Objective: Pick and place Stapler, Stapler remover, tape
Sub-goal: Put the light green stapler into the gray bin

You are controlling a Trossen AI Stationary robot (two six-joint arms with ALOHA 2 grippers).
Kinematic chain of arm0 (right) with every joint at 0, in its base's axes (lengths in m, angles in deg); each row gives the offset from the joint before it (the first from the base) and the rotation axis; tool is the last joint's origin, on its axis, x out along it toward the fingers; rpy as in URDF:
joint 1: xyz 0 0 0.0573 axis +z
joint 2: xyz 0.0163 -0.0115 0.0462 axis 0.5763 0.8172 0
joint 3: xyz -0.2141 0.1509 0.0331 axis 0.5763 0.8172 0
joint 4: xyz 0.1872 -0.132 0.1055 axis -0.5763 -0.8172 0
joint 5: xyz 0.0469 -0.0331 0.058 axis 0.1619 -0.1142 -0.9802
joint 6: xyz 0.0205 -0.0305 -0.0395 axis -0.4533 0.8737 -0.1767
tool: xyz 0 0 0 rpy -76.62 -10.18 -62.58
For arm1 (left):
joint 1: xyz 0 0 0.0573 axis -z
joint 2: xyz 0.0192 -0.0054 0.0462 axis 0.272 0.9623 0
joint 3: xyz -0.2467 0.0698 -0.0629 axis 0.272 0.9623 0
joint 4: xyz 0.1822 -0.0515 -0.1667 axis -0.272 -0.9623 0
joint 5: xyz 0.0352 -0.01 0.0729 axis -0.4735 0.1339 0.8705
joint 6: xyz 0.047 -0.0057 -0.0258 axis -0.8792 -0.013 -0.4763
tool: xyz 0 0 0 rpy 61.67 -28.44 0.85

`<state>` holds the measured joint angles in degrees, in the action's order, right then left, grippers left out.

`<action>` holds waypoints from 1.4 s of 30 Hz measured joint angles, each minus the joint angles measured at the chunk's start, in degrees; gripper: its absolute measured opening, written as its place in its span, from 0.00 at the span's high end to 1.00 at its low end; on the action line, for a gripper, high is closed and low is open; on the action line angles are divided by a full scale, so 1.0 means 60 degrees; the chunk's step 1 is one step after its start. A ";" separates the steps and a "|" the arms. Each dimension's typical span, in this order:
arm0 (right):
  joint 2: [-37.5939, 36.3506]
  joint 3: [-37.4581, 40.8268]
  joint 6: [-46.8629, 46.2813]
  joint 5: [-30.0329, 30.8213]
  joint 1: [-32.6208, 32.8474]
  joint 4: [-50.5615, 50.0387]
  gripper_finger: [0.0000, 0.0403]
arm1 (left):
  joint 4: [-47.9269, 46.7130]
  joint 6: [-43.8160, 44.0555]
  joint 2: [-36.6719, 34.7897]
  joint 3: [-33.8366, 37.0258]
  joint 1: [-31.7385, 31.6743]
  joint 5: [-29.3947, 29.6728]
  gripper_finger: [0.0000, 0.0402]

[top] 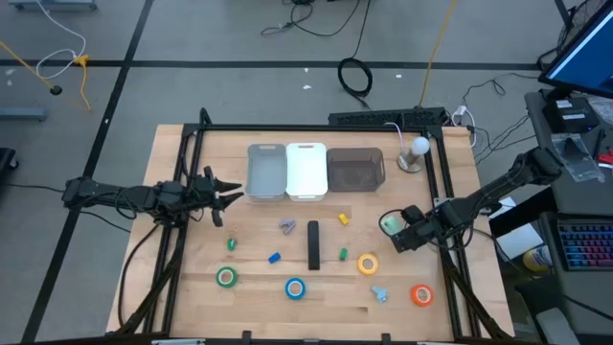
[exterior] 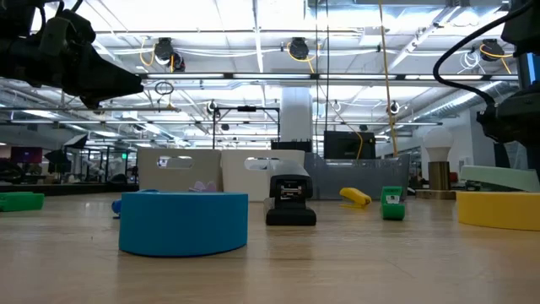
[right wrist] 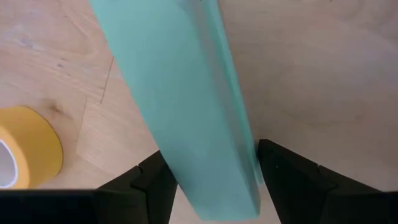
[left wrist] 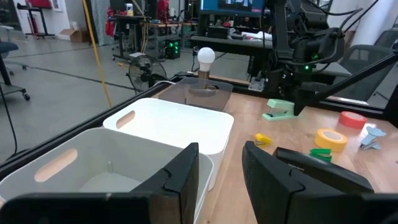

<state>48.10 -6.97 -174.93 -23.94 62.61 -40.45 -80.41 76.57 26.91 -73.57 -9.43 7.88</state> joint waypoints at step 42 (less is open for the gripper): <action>0.0796 -0.1464 0.3692 0.0234 -0.1370 -0.0340 0.70 | 0.5393 -0.0579 0.1697 -0.0278 -0.0001 0.0266 0.70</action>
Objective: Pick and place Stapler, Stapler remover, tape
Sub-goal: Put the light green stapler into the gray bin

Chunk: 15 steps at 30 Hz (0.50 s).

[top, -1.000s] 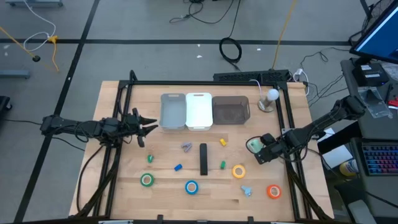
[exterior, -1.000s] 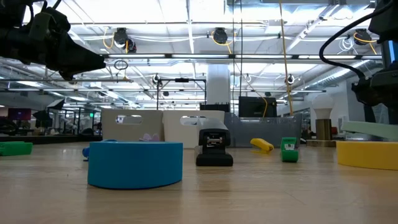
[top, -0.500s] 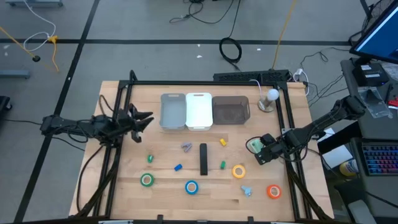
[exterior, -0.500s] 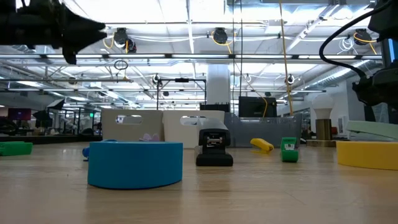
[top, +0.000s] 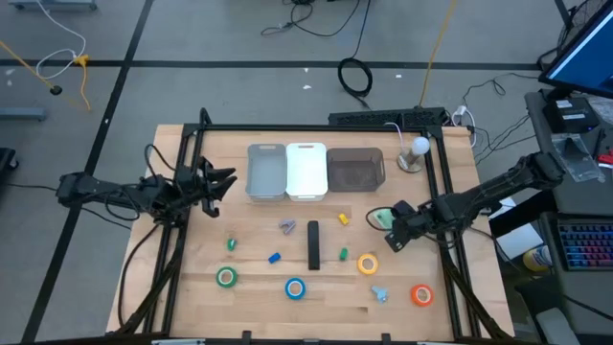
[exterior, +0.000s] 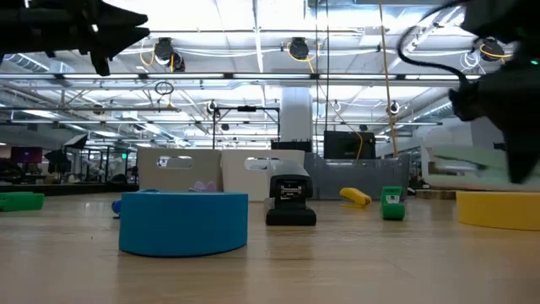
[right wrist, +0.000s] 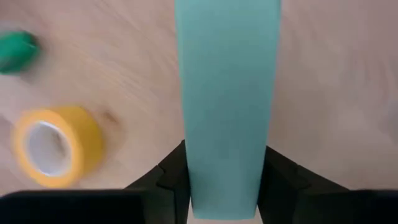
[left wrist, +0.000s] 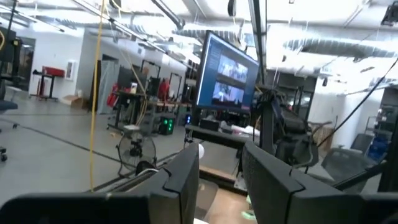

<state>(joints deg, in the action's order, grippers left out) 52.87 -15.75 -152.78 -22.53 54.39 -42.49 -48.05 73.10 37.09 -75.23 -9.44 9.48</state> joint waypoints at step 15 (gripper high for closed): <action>0.2675 -0.4093 0.5771 0.1839 -0.1604 0.0139 0.70 | 0.0010 -0.0729 0.4274 -0.2846 0.0004 -0.0342 0.70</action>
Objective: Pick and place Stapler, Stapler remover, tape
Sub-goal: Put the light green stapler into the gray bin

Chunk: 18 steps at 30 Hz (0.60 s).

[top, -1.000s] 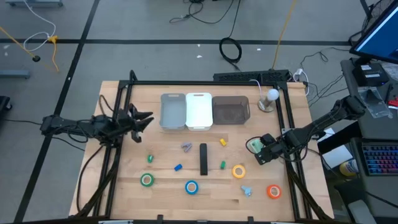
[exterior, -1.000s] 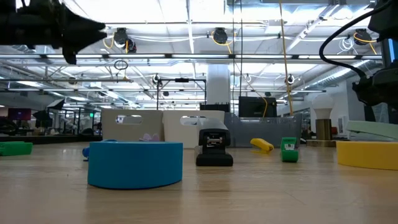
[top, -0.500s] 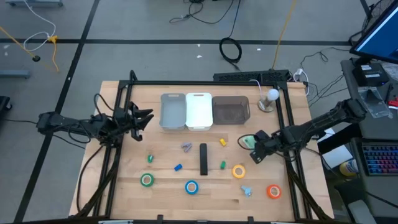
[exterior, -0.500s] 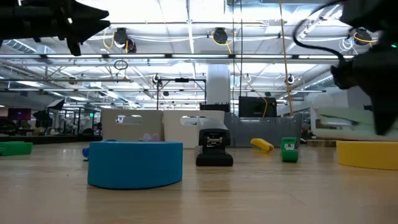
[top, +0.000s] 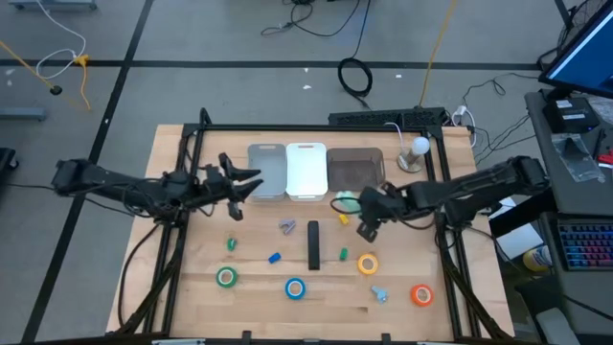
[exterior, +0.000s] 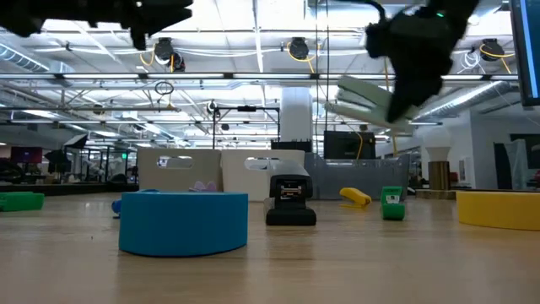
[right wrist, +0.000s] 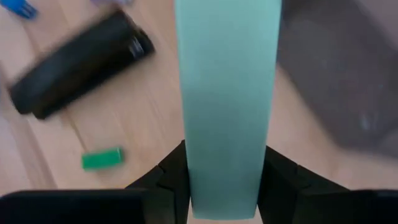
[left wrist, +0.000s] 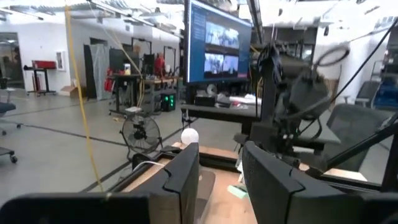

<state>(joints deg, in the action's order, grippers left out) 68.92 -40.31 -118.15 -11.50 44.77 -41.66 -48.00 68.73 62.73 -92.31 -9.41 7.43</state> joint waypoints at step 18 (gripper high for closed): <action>0.0529 -0.1136 0.3779 0.0920 -0.0728 0.4183 0.70 | -0.0423 0.0453 0.2783 -0.2493 -0.0004 -0.0267 0.70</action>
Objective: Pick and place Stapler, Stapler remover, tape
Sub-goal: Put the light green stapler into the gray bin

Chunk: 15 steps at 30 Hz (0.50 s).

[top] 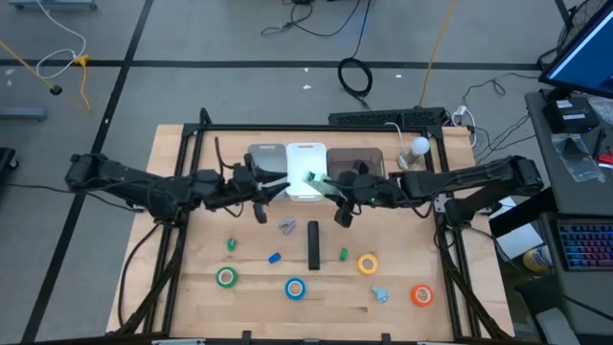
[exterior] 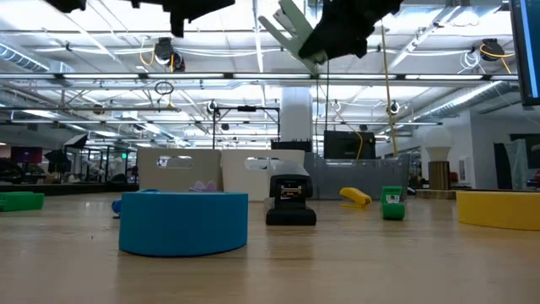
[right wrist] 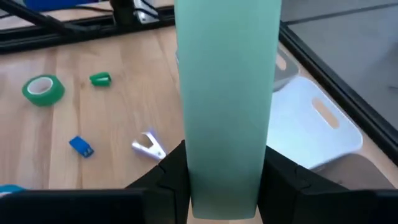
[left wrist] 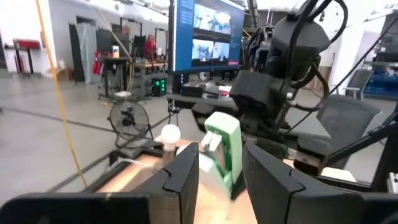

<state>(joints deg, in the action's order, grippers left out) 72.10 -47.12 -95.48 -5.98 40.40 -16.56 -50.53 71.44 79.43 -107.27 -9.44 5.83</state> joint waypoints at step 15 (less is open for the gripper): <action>0.0125 -0.0004 0.0400 -0.0472 -0.0004 -0.0707 0.70 | -0.4682 -0.2234 0.1349 -0.3354 0.0000 0.0102 0.70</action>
<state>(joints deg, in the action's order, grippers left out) 72.85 -47.14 -93.08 -8.81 40.38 -20.81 -78.62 58.04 87.52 -127.39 -9.44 6.44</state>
